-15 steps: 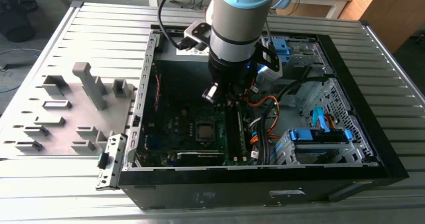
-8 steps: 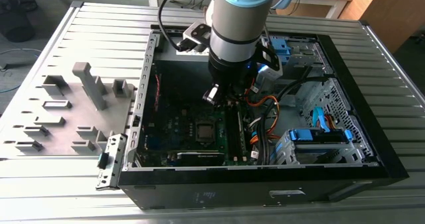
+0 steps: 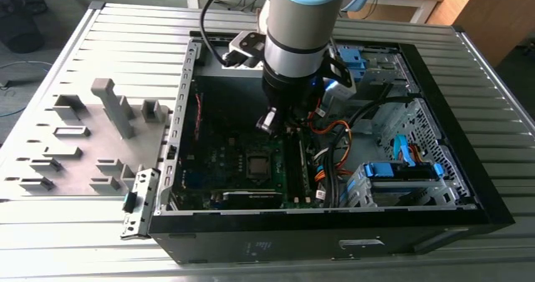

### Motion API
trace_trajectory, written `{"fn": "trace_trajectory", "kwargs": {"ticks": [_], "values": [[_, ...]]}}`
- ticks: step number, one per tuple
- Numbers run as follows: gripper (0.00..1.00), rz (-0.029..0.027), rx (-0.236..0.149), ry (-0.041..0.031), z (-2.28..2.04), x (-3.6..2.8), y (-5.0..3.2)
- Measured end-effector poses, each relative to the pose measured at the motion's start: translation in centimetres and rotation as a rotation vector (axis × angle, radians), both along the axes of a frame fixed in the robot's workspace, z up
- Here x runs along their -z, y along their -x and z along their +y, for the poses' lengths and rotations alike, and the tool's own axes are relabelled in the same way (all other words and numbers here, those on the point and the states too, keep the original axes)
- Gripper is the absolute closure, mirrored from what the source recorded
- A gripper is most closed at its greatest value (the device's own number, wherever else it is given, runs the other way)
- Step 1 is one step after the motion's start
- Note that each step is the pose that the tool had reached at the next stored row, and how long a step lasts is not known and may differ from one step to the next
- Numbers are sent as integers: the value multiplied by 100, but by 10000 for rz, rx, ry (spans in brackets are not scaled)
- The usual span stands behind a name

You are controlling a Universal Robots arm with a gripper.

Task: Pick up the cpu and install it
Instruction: 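Install the first cpu locking lever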

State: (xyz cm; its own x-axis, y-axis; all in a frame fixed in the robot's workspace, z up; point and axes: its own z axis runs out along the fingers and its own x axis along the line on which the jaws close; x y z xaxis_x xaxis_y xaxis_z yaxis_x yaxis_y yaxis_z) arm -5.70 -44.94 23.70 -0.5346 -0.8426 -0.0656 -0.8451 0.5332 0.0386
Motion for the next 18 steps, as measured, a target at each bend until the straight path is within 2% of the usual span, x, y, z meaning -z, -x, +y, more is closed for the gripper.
{"fn": "trace_trajectory", "kwargs": {"ticks": [4,9,12,16,18], "values": [[89,30,-228,253,0,0,0],[89,107,-514,556,-1,1,0],[89,194,-660,703,-1,5,1],[89,327,-813,862,-6,13,0],[89,345,-851,921,-10,17,0]]}}
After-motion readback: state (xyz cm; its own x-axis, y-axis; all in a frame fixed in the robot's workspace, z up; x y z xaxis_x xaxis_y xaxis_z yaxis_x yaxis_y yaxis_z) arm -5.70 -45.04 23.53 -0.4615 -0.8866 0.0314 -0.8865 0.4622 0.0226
